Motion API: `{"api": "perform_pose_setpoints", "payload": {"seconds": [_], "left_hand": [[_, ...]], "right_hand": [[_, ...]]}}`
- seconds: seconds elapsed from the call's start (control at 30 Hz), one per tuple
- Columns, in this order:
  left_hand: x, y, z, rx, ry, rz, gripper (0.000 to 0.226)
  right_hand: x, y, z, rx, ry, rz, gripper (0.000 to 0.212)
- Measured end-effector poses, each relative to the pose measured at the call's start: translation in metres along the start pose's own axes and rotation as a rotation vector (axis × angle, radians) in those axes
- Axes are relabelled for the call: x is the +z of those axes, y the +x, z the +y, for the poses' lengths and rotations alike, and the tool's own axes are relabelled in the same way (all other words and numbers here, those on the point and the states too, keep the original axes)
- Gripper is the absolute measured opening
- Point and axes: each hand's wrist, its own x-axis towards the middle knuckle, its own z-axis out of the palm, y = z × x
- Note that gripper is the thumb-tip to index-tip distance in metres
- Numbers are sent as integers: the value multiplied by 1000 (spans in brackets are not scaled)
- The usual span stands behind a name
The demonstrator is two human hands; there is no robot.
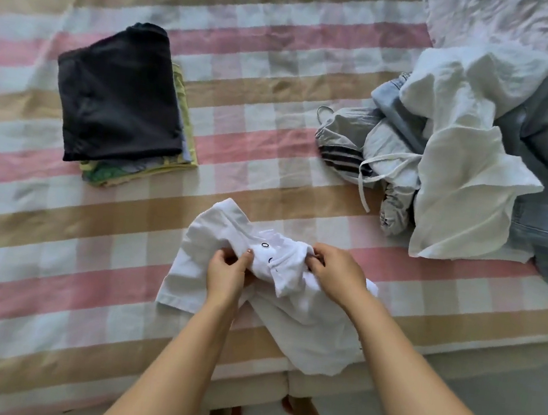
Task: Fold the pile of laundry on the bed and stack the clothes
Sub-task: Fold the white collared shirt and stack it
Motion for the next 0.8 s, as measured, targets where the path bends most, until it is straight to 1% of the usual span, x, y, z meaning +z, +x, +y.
{"api": "perform_pose_setpoints", "payload": {"seconds": [0.03, 0.07, 0.13, 0.17, 0.2, 0.23, 0.27, 0.33, 0.37, 0.43, 0.47, 0.53, 0.63, 0.67, 0.73, 0.8], "left_hand": [[-4, 1, 2, 22, 14, 0, 25], [-10, 2, 6, 81, 35, 43, 26], [-25, 6, 17, 290, 145, 194, 24], [-32, 10, 23, 400, 213, 255, 21], [-37, 17, 28, 482, 281, 281, 17], [-41, 27, 32, 521, 365, 272, 19], [-43, 38, 35, 517, 457, 225, 28], [-43, 60, 39, 446, 597, 87, 43], [-41, 68, 41, 424, 643, 30, 45], [-39, 79, 45, 413, 657, -40, 37], [-39, 81, 48, 404, 626, -66, 29], [-42, 79, 53, 371, 550, -129, 17], [-60, 65, 61, 358, 420, -233, 17], [-68, 56, 66, 384, 384, -255, 17], [-85, 33, 77, 451, 290, -295, 19], [-102, 3, 93, 513, 191, -330, 19]], "right_hand": [[-2, 1, 1, 13, 36, -22, 25], [-6, 2, 1, 21, 110, -20, 29], [-15, 7, -4, 65, 315, 26, 38], [-20, 12, -10, 109, 406, 27, 44], [-23, 18, -15, 158, 452, -2, 48], [-24, 25, -20, 204, 441, -53, 51], [-24, 32, -25, 250, 401, -117, 53], [-22, 41, -33, 360, 353, -232, 57], [-21, 44, -36, 401, 366, -284, 55], [-20, 46, -40, 412, 401, -359, 38], [-20, 45, -41, 401, 413, -397, 28], [-20, 43, -39, 351, 448, -445, 22], [-26, 29, -39, 231, 509, -439, 7], [-30, 23, -40, 161, 541, -405, 2], [-42, 5, -46, -3, 568, -275, 1], [-59, -18, -56, -122, 573, -136, 8]]}}
